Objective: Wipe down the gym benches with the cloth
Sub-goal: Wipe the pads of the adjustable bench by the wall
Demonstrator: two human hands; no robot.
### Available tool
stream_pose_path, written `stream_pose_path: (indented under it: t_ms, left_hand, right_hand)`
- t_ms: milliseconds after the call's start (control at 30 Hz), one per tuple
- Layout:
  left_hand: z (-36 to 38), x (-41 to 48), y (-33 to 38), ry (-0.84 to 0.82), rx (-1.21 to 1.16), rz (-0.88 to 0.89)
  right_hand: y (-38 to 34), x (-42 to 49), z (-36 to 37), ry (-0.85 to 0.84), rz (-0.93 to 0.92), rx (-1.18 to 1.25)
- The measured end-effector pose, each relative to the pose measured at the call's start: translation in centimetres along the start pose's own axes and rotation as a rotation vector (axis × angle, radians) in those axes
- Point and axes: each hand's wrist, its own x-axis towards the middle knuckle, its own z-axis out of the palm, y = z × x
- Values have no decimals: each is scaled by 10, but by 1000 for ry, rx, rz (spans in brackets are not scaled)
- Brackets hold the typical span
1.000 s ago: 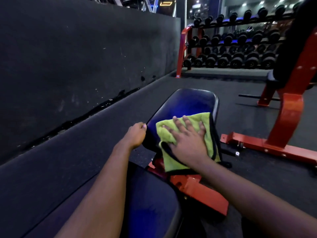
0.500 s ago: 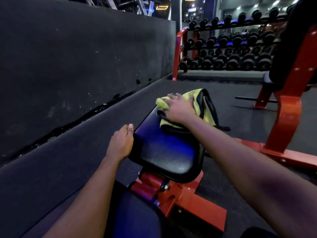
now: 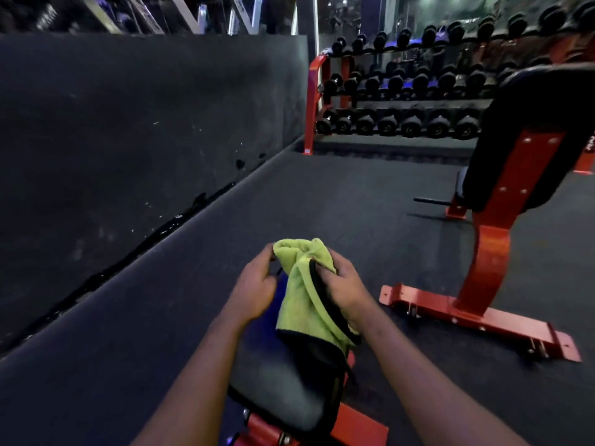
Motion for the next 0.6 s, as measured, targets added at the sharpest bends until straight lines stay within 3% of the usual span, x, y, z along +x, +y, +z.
stream_pose_path:
  t_ms: [100,267,433,600]
  left_hand:
    - [-25,18,52,-159,19,-65]
    - [-100,49,154,-276,108,-127]
    - [-142,82,254,-355,210,-60]
    - [-125,129,314,-390,320,6]
  right_hand:
    - [-50,-4,-14,-80,46,147]
    - [-189,-8,-43,-112,238,270]
    - [-288,-14,-75,-65,259,-15]
    - [-310,-2,-106,-81,144,-245]
